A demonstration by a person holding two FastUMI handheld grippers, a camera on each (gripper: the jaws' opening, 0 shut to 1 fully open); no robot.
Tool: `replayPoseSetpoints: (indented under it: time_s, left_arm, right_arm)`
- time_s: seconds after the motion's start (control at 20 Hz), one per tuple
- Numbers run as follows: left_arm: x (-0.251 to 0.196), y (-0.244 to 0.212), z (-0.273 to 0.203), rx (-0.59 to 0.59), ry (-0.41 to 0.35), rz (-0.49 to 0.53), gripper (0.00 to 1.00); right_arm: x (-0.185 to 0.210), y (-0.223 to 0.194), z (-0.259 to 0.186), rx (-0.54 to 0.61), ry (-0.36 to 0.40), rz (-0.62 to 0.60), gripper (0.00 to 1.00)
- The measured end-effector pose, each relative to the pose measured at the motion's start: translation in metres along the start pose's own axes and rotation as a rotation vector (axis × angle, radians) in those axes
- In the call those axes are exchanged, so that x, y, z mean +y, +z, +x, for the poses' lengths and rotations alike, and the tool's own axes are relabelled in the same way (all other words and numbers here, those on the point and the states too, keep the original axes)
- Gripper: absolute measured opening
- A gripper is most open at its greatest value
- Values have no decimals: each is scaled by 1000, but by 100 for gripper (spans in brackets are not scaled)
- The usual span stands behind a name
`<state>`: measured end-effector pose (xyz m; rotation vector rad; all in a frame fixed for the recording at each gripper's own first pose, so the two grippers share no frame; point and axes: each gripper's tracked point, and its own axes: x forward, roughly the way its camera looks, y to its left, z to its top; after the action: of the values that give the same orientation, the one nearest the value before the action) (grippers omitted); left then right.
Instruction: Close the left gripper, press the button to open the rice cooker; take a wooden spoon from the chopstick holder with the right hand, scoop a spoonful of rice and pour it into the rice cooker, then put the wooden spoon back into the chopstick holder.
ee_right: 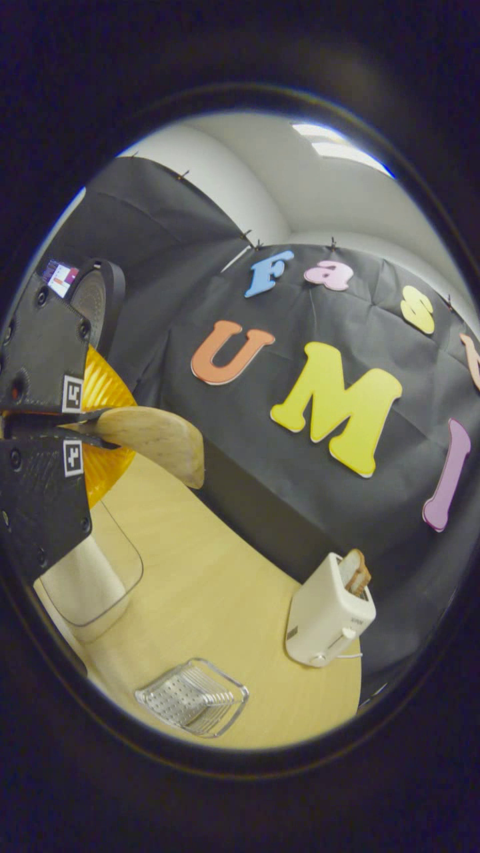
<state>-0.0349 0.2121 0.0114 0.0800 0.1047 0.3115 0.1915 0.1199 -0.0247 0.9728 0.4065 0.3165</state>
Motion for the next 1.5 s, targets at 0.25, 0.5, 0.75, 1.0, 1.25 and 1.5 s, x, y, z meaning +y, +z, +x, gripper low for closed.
replayPoseSetpoints:
  time_s: [0.25,0.5,0.75,1.0,1.25,1.5]
  left_arm:
    - [6,1,-2,-3,6,0,100]
    - [25,-5,0,9,25,-21,100]
    - [37,-16,2,41,42,-26,100]
    - [46,-23,4,63,64,-7,100]
    - [50,-27,5,73,63,-1,100]
    - [49,-21,4,50,59,4,100]
  right_arm:
    - [63,-36,25,85,93,-15,0]
    - [103,-77,46,137,144,-53,0]
    - [123,-120,69,194,157,-93,0]
    - [131,-138,81,187,142,-187,0]
    - [134,-142,91,122,115,-374,0]
    - [138,-151,97,98,112,-489,0]
